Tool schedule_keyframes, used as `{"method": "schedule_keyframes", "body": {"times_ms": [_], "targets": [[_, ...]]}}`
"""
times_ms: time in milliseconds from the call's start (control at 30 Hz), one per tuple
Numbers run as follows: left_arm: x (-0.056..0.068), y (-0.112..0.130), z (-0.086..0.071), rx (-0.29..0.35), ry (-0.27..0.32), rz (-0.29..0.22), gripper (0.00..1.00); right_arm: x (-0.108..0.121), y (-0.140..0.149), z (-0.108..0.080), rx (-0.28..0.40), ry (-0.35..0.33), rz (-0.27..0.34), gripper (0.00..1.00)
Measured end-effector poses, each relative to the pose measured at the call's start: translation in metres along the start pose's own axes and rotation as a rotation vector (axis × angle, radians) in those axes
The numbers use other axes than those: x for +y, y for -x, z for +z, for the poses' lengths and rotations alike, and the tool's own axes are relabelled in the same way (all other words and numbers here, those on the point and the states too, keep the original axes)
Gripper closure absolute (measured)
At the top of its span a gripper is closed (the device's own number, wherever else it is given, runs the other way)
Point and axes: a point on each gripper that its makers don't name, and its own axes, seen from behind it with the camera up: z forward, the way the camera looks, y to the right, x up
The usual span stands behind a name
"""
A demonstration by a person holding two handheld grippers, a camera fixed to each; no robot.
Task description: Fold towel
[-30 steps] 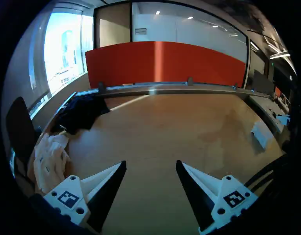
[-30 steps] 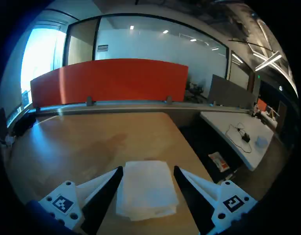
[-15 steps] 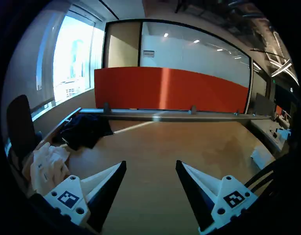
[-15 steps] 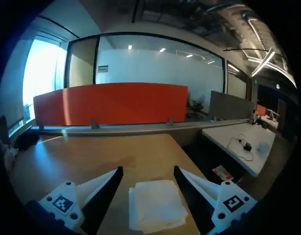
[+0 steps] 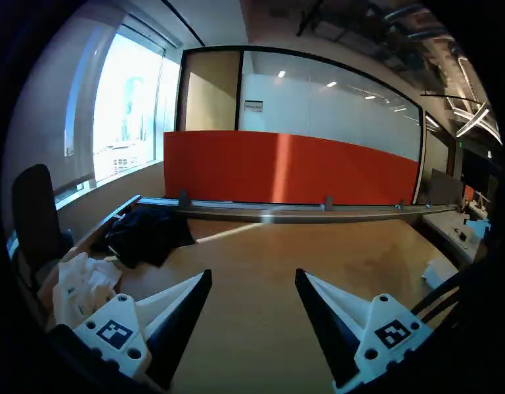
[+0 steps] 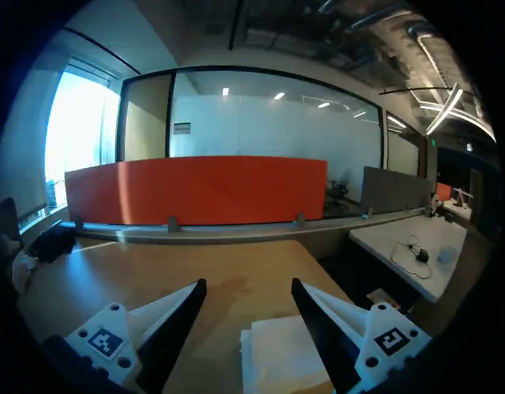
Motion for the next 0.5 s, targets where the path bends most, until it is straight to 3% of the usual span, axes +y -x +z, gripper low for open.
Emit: {"method": "schedule_keyframes", "body": {"times_ms": [500], "targets": [[-0.004,-0.031,0.004,0.091,0.017,-0.007,0.06,-0.095,-0.039,-0.001,0.089,-0.11,0.056,0.0]]}}
